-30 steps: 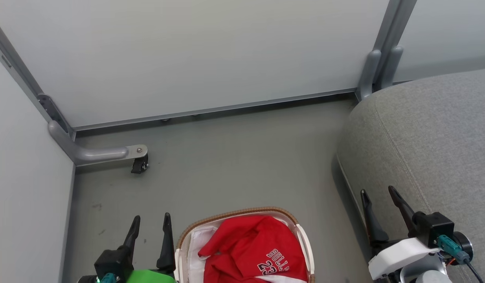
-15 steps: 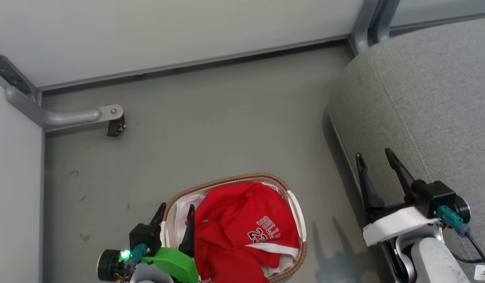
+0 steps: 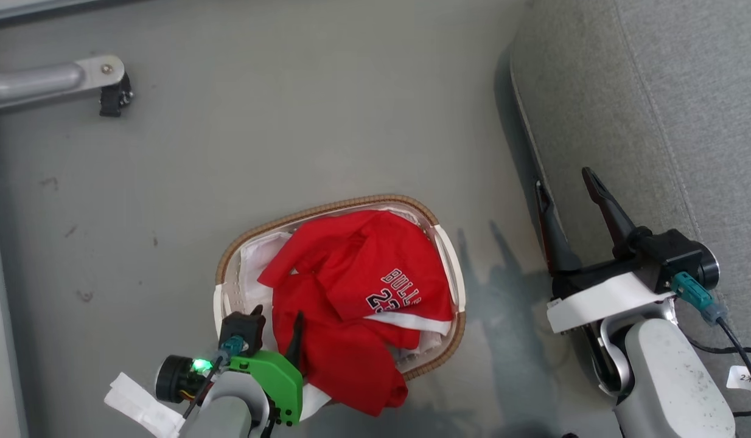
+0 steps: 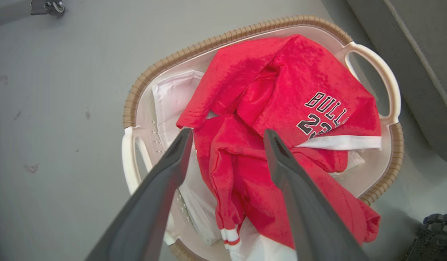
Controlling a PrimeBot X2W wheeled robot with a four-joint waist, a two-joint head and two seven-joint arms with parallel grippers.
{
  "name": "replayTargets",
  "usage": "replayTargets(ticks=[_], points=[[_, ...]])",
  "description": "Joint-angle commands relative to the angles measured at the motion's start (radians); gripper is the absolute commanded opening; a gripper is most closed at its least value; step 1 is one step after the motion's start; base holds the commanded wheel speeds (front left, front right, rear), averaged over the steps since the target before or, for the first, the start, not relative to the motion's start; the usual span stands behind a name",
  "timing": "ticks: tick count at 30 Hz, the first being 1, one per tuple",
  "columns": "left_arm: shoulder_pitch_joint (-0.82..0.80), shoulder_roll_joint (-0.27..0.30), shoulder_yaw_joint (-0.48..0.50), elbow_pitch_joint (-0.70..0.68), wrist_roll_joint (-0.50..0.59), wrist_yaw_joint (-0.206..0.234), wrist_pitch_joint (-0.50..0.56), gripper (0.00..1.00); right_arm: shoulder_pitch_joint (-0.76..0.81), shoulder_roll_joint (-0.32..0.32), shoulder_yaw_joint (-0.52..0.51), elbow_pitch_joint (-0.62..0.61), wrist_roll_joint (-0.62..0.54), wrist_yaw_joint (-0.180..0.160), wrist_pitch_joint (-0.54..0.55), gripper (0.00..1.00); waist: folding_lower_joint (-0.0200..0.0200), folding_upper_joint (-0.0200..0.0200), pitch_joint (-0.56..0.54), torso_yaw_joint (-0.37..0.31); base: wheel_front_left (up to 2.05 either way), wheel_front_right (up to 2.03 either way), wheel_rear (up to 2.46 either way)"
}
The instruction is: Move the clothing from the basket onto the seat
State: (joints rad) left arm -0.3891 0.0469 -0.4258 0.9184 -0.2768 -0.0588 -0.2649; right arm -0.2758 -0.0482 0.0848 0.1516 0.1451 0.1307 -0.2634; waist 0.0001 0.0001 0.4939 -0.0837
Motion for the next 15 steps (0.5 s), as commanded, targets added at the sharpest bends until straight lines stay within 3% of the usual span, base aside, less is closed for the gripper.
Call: replayTargets(ticks=[1, 15], points=[[-0.040, 0.006, -0.008, 0.025, -0.010, -0.002, 0.001, 1.00, -0.020, -0.004, 0.004, -0.006, 0.003, 0.000, -0.002, 1.00, -0.0001, -0.0001, 0.108, -0.022, 0.00, 0.00, 0.00], [-0.195, 0.006, -0.093, 0.272, -0.058, 0.016, 0.027, 1.00, -0.071, -0.004, 0.049, -0.020, 0.039, 0.000, -0.002, 1.00, -0.0001, -0.0001, 0.210, -0.067, 0.00, 0.00, 0.00]])
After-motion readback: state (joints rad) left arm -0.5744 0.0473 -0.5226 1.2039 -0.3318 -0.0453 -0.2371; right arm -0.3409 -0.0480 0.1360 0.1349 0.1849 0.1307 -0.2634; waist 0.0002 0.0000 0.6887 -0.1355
